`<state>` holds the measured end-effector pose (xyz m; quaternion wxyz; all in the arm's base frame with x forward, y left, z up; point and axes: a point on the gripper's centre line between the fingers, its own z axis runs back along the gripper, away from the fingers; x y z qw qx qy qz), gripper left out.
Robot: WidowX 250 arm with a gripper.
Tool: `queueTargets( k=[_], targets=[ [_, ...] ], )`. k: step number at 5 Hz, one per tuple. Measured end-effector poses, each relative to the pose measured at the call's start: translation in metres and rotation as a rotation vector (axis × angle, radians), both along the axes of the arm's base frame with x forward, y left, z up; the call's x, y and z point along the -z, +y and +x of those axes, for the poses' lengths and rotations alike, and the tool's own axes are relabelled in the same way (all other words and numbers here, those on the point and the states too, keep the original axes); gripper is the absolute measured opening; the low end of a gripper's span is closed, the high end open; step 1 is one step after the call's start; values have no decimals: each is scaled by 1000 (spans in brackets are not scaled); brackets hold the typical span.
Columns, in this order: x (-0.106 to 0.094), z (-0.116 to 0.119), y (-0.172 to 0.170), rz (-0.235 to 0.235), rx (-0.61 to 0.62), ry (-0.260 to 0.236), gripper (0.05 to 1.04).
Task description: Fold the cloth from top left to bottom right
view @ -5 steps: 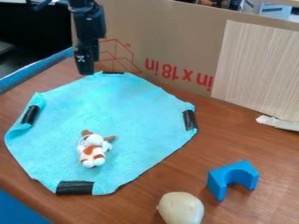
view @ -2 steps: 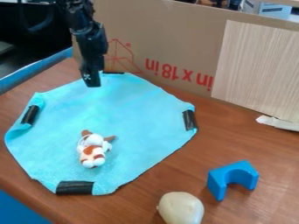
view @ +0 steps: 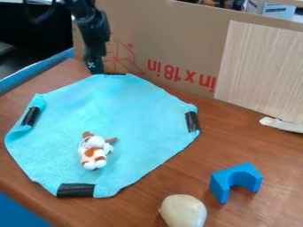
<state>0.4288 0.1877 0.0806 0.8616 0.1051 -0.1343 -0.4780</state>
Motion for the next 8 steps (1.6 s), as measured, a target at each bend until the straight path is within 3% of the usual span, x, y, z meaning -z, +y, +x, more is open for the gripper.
queueTargets(
  k=[2, 6, 7, 8],
  targets=[
    [12, 25, 2, 28, -41, 10, 1000],
    [39, 51, -3, 85, -64, 29, 1000],
    [41, 56, -1, 97, -77, 28, 958],
    [43, 59, -1, 101, -77, 30, 683]
  ],
)
